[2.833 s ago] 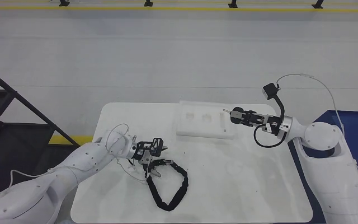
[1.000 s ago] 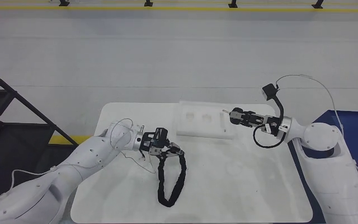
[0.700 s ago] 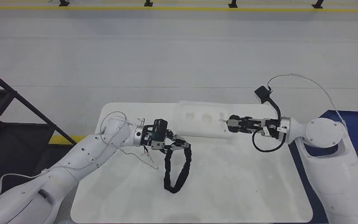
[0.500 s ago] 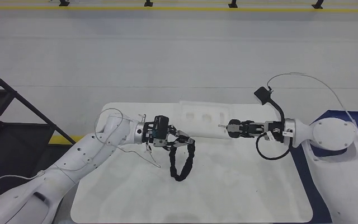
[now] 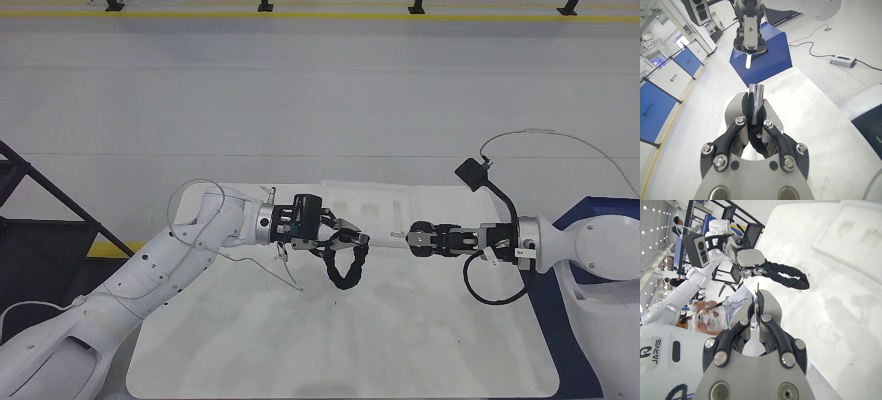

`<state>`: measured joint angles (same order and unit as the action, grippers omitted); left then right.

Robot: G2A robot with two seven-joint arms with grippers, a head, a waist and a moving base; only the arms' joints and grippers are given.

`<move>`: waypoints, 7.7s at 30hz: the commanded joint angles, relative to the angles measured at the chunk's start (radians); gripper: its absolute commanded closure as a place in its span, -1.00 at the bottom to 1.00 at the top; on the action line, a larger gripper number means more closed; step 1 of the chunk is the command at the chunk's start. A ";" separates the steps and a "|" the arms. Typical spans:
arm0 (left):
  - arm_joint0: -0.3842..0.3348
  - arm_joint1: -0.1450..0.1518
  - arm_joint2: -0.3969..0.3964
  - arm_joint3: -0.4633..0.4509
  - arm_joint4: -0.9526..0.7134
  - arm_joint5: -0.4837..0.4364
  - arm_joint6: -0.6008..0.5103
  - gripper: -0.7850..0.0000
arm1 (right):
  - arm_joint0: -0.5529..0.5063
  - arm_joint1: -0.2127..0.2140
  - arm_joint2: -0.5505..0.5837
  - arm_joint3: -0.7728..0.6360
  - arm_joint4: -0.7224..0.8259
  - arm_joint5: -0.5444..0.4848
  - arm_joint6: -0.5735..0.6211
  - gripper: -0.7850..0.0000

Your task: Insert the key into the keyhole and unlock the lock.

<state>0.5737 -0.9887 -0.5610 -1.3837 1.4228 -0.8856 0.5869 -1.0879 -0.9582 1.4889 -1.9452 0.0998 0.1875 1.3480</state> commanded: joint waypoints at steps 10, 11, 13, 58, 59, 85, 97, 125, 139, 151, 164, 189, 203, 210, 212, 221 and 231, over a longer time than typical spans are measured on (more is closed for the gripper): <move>0.000 -0.001 0.001 0.001 0.001 0.000 0.001 1.00 | 0.000 0.000 0.000 0.000 0.000 0.000 0.000 1.00; 0.000 -0.001 0.001 0.001 0.001 0.000 0.001 1.00 | 0.000 0.000 0.000 0.000 0.000 0.000 0.000 1.00; 0.000 -0.001 0.001 0.001 0.001 0.000 0.001 1.00 | 0.000 0.000 0.000 0.000 0.000 0.000 0.000 1.00; 0.032 -0.092 -0.021 0.028 0.071 0.030 -0.055 1.00 | 0.108 0.084 -0.199 -0.217 -0.253 0.299 -0.014 1.00; 0.032 -0.093 -0.022 0.027 0.074 0.030 -0.054 1.00 | 0.109 0.085 -0.201 -0.217 -0.253 0.299 -0.015 1.00; 0.068 -0.103 -0.074 0.024 0.132 0.008 -0.032 1.00 | 0.146 0.107 -0.245 -0.192 -0.212 0.320 -0.035 1.00; 0.074 -0.111 -0.088 0.022 0.146 -0.004 -0.027 1.00 | 0.158 0.114 -0.263 -0.182 -0.204 0.329 -0.044 1.00; 0.096 -0.124 -0.125 -0.019 0.151 -0.031 -0.111 1.00 | 0.216 0.137 -0.365 -0.159 -0.199 0.385 -0.100 1.00; 0.096 -0.137 -0.134 0.056 0.060 -0.119 -0.135 1.00 | 0.234 0.139 -0.337 -0.135 -0.097 0.215 -0.102 -1.00; 0.049 -0.105 -0.081 0.062 -0.191 -0.127 -0.318 1.00 | 0.178 0.158 -0.344 -0.139 -0.174 -0.264 -0.013 -1.00; 0.011 -0.046 -0.079 0.005 -0.415 -0.127 -0.559 1.00 | 0.160 0.158 -0.334 -0.132 -0.179 -0.283 -0.072 -1.00; -0.060 -0.086 -0.008 0.084 -0.572 -0.127 -0.664 1.00 | 0.165 0.152 -0.422 -0.239 -0.611 -0.646 -0.237 -1.00; -0.059 -0.069 0.010 0.057 -0.553 -0.127 -0.673 1.00 | 0.180 0.160 -0.407 -0.239 -0.854 -0.850 -0.302 -0.90; -0.072 -0.057 0.030 0.041 -0.584 -0.127 -0.689 1.00 | 0.172 0.157 -0.436 -0.231 -0.966 -0.861 -0.337 0.25; -0.074 -0.055 0.036 0.040 -0.591 -0.127 -0.692 1.00 | 0.172 0.157 -0.439 -0.235 -0.993 -0.863 -0.336 0.31; -0.087 -0.050 0.067 0.042 -0.616 -0.127 -0.692 1.00 | 0.155 0.154 -0.451 -0.251 -1.065 -0.852 -0.378 0.64; -0.097 -0.046 0.089 0.043 -0.622 -0.127 -0.675 1.00 | 0.126 0.155 -0.408 -0.223 -0.952 -0.785 -0.421 1.00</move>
<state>0.4777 -1.0346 -0.4737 -1.3402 0.7998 -1.0123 -0.0897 -0.9574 -0.8033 1.0752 -2.1720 -0.8745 -0.6112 0.9275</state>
